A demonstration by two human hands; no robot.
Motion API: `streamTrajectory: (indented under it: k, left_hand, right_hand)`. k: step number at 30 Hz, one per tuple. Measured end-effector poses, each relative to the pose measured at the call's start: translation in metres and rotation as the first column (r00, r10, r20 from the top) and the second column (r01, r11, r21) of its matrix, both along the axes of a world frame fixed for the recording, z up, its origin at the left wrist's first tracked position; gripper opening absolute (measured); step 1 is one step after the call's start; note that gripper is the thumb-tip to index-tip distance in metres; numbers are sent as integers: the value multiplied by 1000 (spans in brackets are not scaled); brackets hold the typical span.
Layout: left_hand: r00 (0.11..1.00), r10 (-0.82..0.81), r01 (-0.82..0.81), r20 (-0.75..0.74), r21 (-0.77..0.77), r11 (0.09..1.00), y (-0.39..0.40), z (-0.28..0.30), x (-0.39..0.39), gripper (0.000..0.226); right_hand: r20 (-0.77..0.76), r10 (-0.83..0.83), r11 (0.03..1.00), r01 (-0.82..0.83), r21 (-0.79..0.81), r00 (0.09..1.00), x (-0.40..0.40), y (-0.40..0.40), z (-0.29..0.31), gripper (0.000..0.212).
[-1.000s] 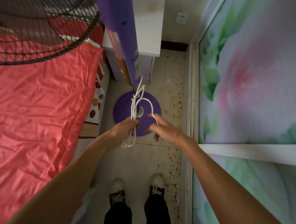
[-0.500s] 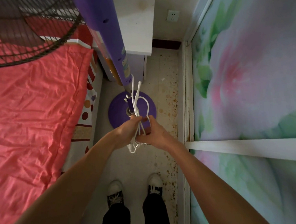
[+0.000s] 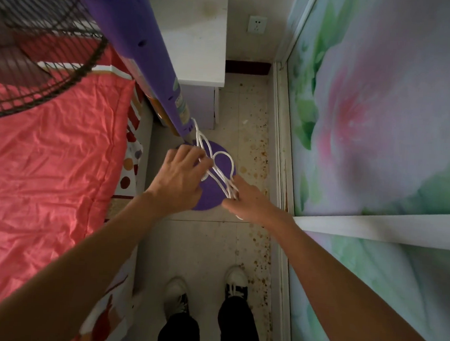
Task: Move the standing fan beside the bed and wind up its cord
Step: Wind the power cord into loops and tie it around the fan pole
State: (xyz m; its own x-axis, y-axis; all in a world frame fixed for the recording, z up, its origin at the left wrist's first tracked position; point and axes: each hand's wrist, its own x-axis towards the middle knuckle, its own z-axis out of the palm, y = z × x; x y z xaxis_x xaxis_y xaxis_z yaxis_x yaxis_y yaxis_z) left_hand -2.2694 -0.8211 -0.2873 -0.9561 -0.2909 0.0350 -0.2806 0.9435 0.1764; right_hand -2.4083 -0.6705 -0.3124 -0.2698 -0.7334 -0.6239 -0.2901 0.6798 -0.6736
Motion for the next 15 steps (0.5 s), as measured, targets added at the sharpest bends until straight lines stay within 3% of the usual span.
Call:
streamTrajectory:
  k: [3, 6, 8, 11, 13, 15]
  left_hand:
    - [944, -152, 205, 293, -159, 966, -15, -10, -21, 93]
    - [906, -158, 285, 393, -291, 913, -24, -17, -48, 107]
    - [887, -236, 373, 398, -314, 873, -23, -18, -67, 96]
    - [801, -436, 545, 409, -199, 815, -22, -14, -85, 49]
    - [819, -435, 506, 374, -114, 855, -30, -8, -88, 26]
    - [866, -400, 449, 301, -114, 886, -35, -3, -88, 29]
  right_hand:
    - [-134, 35, 996, -46, -77, 990, -10, 4, 5, 36]
    - [-295, 101, 980, -146, -134, 950, -22, 6, 7, 27]
    - [-366, 156, 964, -223, -148, 917, -28, 5, 8, 29]
    - [-417, 197, 944, -286, -165, 887, -37, 3, 12, 35]
    - [-390, 156, 947, -250, -203, 907, -47, 3, 16, 24]
    - [-371, 103, 950, -202, -239, 923, -57, 4, 20, 10]
